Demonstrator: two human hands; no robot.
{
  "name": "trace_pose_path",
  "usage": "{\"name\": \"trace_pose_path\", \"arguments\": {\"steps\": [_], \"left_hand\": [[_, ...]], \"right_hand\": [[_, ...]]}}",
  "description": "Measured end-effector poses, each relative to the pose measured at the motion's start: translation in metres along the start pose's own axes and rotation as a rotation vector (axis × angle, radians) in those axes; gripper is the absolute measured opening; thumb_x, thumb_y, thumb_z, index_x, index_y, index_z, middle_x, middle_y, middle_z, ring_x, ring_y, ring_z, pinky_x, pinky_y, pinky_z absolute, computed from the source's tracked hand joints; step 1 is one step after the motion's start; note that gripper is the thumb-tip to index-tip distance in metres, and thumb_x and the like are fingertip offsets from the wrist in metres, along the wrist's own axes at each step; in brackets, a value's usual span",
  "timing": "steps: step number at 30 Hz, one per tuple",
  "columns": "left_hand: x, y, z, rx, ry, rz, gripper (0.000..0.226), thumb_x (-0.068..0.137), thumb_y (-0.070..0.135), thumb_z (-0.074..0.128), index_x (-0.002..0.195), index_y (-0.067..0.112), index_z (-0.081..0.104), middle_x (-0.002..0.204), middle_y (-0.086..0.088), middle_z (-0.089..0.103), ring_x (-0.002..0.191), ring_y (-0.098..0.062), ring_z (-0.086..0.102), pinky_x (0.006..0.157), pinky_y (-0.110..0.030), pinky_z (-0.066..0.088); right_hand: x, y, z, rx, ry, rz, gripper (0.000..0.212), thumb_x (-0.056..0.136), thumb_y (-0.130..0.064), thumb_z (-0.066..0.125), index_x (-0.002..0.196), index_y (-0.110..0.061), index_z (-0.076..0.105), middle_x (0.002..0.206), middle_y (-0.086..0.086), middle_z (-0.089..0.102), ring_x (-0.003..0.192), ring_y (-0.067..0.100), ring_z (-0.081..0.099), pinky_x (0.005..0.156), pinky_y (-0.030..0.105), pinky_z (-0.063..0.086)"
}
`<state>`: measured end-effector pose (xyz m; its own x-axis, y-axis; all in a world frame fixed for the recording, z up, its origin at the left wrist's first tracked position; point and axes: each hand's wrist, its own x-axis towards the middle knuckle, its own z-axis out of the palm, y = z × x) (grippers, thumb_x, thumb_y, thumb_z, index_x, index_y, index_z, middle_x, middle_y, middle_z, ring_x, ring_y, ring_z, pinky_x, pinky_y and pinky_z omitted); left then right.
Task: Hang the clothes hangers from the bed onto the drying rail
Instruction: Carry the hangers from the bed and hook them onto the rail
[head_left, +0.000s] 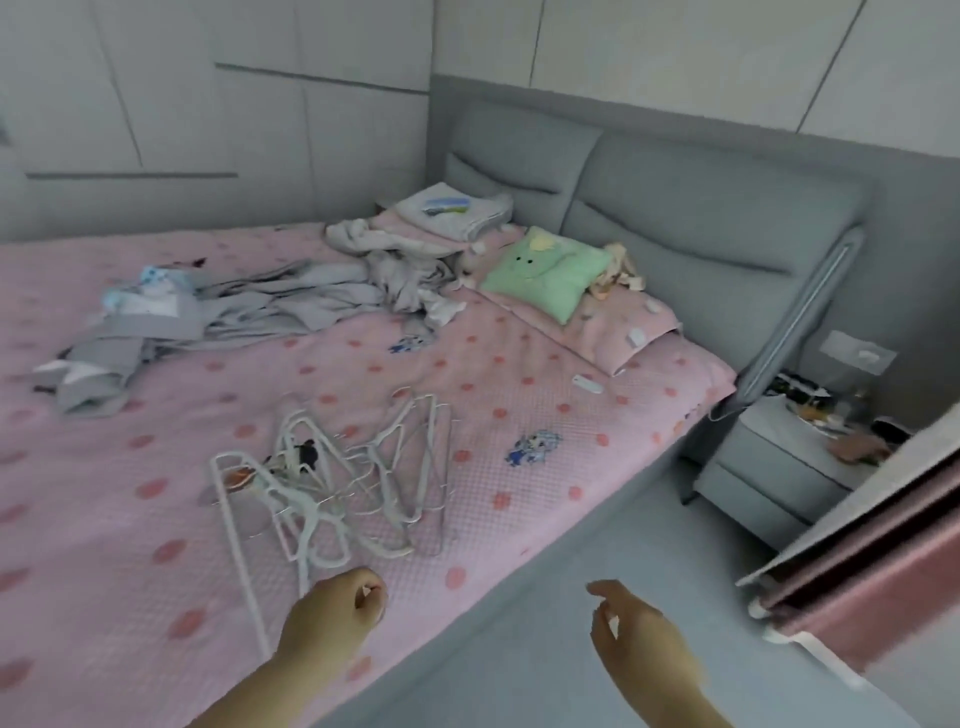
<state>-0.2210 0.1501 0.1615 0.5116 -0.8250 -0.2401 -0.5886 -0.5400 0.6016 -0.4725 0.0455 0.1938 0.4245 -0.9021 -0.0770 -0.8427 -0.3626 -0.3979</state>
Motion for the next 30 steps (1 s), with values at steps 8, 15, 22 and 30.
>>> {"name": "trace_pose_path", "arguments": {"steps": [8, 15, 22, 30], "left_hand": [[0.056, -0.086, -0.012, -0.015, -0.020, -0.263, 0.032, 0.093, 0.022, 0.045, 0.064, 0.036, 0.044, 0.078, 0.006, 0.061, 0.088, -0.018, 0.063, 0.072, -0.026, 0.045], [0.143, -0.103, -0.016, 0.110, -0.055, -0.329, 0.018, 0.096, 0.023, 0.040, 0.091, 0.031, 0.055, 0.114, 0.003, 0.060, 0.107, -0.011, 0.057, 0.088, -0.020, 0.042], [0.226, -0.106, 0.018, 0.218, -0.132, -0.301, 0.038, 0.095, 0.028, 0.041, 0.133, 0.021, 0.042, 0.143, 0.007, 0.039, 0.131, -0.010, 0.039, 0.104, -0.021, 0.032], [0.280, -0.109, 0.046, 0.274, -0.258, -0.232, 0.059, 0.097, 0.030, 0.037, 0.147, 0.028, 0.006, 0.157, 0.005, -0.001, 0.145, -0.015, 0.004, 0.118, -0.031, 0.009]], "right_hand": [[0.123, -0.072, 0.102, 0.012, -0.377, -0.076, 0.036, 0.094, -0.019, 0.037, 0.128, -0.026, 0.044, 0.112, -0.007, 0.057, 0.115, 0.011, 0.051, 0.093, 0.020, 0.040], [0.236, -0.087, 0.159, -0.015, -0.540, -0.098, 0.040, 0.095, -0.022, 0.039, 0.135, -0.023, 0.037, 0.134, -0.001, 0.046, 0.128, 0.014, 0.037, 0.102, 0.024, 0.036], [0.298, -0.093, 0.210, -0.141, -0.574, -0.165, 0.044, 0.095, -0.028, 0.042, 0.137, -0.021, 0.031, 0.143, -0.003, 0.037, 0.135, 0.016, 0.028, 0.110, 0.027, 0.026], [0.328, -0.095, 0.247, -0.075, -0.592, 0.006, 0.023, 0.095, -0.020, 0.041, 0.118, -0.022, 0.045, 0.111, -0.001, 0.064, 0.097, 0.018, 0.064, 0.076, 0.028, 0.050]]}}
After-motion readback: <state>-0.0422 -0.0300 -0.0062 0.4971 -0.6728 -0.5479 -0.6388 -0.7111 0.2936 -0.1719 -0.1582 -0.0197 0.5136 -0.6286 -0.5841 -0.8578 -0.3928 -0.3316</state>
